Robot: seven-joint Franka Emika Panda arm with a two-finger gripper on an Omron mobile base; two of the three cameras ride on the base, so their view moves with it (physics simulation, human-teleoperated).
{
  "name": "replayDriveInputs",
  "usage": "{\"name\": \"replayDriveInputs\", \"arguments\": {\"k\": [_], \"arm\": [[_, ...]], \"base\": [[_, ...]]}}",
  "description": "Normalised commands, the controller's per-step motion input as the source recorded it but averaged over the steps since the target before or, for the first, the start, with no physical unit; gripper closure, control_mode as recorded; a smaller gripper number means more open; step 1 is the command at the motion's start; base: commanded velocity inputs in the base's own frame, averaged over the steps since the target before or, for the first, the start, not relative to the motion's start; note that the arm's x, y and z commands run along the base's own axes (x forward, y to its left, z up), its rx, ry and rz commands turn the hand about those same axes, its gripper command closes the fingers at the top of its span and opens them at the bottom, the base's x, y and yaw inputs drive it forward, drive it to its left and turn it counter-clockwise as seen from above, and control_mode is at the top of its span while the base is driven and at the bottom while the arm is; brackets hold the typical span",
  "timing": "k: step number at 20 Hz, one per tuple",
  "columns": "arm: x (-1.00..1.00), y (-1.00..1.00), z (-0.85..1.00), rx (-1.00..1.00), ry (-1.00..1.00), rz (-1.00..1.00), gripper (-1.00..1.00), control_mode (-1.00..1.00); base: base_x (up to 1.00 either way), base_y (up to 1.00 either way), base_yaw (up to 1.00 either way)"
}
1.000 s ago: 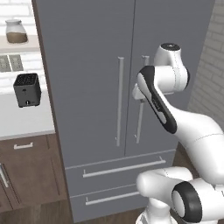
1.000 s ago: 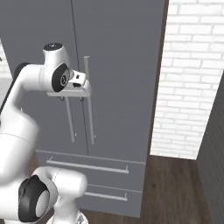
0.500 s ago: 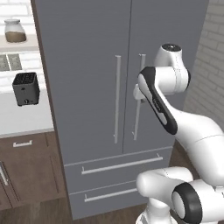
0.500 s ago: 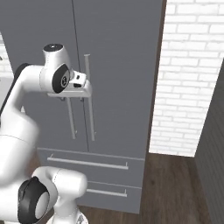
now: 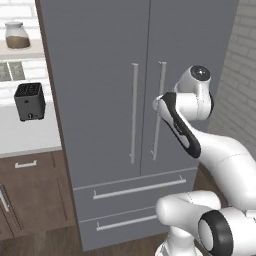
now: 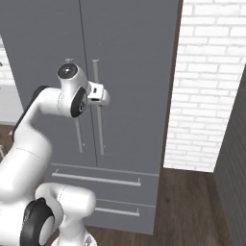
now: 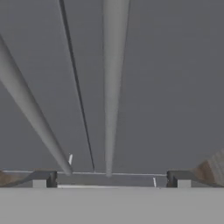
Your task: Take the strawberry from the fridge and place it on top of the pancake, located on the dining counter.
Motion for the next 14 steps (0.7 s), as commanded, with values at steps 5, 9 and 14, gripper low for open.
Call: {"name": "replayDriveInputs", "arguments": {"k": [5,9,14], "arm": [[0.52,0.13,0.11,0.01,-0.13,-0.02,-1.00,-1.00],[0.56,-0.02,0.00,0.00,0.00,-0.02,-1.00,-1.00],[0.42,-0.01,0.02,0.00,0.01,0.00,-1.00,-1.00]], "base": [[0.00,0.00,0.00],[0.00,0.00,0.00],[0.00,0.00,0.00]]}}
